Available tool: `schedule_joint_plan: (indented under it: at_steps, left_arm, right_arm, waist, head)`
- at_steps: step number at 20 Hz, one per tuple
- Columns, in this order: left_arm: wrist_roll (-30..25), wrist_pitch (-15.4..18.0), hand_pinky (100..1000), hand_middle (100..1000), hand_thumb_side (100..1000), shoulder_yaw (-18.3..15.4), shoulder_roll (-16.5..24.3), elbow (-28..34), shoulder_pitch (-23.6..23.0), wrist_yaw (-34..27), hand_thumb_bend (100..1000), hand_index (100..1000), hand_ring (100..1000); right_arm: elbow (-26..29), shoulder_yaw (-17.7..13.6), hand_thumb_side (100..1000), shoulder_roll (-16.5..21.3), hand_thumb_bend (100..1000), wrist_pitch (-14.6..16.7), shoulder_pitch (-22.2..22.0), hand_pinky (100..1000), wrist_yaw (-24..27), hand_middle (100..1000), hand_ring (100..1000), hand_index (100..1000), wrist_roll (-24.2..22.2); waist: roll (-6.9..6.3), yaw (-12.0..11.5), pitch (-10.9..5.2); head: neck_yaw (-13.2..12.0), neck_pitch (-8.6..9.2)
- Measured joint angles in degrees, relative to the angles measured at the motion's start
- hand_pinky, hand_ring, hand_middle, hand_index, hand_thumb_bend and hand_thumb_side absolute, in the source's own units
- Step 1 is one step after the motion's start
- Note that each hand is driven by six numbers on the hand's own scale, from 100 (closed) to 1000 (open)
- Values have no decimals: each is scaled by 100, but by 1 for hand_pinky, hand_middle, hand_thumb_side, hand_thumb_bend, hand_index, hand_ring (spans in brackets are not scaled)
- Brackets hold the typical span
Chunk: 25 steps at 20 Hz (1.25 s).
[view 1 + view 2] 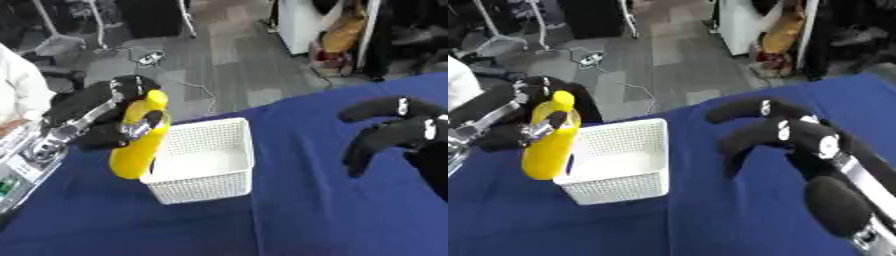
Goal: Pick up objects on the table and place them in the box.
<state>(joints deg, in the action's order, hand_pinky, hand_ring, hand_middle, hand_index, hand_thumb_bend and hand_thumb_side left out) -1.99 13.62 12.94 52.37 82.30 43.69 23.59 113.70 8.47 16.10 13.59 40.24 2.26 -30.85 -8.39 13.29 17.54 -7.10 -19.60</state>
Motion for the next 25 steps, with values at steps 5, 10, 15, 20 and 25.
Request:
schedule_joint_plan:
  at_steps: [5,10,15,20,25]
  left_arm:
    - [-35,-41,527,887,902,10,-39,-30,28,195,259,880,812]
    - [121,-50,492,885,943,-2,-68,-17,14,100,234,897,804]
    - [470,-53,438,865,972,-61,-68,435,-456,-583,201,901,775]
    - [616,-38,393,840,983,-79,-54,1796,-1523,-1366,205,904,747]
    - [722,-55,380,814,957,-216,-349,2926,-2261,-1782,220,901,722]
  right_arm:
    - [0,0,1000,-1,340,0,1,577,0,823,519,764,-3]
    - [0,-13,1000,-2,339,-1,1,577,0,823,519,764,-2]
    - [-1,-45,1000,6,339,-21,-77,575,-14,821,519,763,32]
    - [0,-106,1000,113,341,-46,-279,573,-78,818,519,762,120]
    - [0,-176,1000,317,345,-52,-553,570,-185,817,519,762,204]
  waist:
    - [0,12,0]
    - [-1,-18,0]
    - [30,-240,-105]
    - [132,-556,-300]
    - [276,-882,-582]
  head:
    - [-25,24]
    - [-38,24]
    - [14,76]
    - [125,74]
    - [210,-41]
